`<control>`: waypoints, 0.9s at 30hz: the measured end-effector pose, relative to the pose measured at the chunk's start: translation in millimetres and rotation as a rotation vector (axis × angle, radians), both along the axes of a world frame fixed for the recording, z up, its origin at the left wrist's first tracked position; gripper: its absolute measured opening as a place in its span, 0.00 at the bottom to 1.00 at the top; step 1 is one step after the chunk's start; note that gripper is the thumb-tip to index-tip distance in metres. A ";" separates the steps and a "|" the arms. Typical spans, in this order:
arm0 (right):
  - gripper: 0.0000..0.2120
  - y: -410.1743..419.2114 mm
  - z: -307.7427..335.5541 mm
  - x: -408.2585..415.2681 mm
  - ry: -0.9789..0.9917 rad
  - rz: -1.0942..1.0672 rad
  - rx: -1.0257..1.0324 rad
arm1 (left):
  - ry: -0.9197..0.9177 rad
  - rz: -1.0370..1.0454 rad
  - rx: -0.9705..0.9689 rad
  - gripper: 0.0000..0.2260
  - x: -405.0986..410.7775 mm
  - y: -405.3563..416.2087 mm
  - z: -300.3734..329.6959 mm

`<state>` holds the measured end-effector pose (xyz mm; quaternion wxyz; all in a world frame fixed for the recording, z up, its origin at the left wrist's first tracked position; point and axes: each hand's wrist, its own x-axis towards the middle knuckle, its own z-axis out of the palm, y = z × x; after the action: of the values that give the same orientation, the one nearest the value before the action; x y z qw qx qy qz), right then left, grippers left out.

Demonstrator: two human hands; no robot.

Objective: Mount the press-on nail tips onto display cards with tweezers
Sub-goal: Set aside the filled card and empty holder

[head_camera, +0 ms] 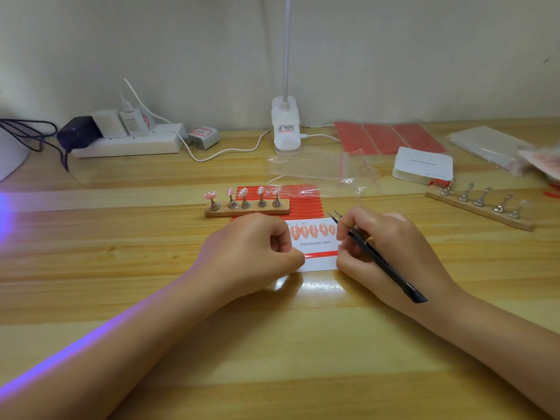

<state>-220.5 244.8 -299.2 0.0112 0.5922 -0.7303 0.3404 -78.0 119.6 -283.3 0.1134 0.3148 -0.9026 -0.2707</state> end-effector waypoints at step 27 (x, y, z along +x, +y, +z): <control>0.10 -0.1 -0.3 2.7 0.111 -0.126 0.072 | -0.002 0.018 -0.153 0.08 0.2 2.5 -3.6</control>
<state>-217.8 244.7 -299.6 0.0518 0.5629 -0.7761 0.2794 -77.8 122.2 -286.9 0.1389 0.3138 -0.9178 -0.1998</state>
